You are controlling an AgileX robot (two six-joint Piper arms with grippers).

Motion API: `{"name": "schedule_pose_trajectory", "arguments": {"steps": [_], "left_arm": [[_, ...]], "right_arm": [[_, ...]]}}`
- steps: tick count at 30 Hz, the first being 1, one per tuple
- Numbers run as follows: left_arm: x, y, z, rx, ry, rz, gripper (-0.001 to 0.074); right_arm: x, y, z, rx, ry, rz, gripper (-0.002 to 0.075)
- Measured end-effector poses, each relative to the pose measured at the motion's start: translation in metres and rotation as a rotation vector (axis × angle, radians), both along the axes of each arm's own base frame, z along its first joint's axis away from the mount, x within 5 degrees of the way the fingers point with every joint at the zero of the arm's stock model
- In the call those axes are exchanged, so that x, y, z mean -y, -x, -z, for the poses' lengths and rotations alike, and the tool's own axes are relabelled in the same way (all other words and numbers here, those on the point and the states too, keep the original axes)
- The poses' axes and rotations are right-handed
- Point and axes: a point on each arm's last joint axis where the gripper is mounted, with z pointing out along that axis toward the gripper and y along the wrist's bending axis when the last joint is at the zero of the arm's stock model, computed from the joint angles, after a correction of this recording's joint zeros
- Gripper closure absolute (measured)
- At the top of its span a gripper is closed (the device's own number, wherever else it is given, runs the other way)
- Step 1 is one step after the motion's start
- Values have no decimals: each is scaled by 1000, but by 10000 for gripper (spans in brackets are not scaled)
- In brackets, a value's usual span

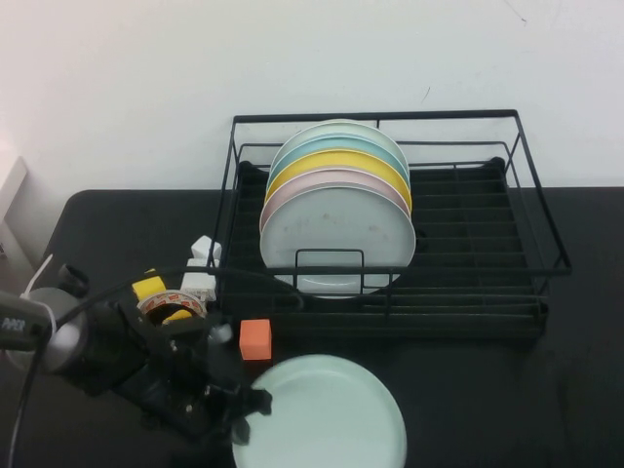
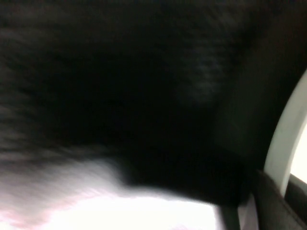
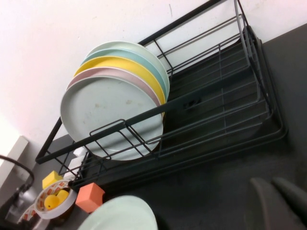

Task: Place plate on rack
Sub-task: Pick up the plate from the table

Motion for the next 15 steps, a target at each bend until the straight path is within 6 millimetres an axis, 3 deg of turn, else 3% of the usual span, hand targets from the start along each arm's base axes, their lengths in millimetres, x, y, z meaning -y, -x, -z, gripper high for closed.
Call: {"name": "schedule_pose_trajectory", "arguments": {"steps": [4,15], "left_arm": [[6,7,-10,6,72,108,732],[10,7,-62,229,127,249,732]], "right_arm": [[0,0,0,0,-7,-1,728],[-3,1,-1,-10,-77,-18,728]]}}
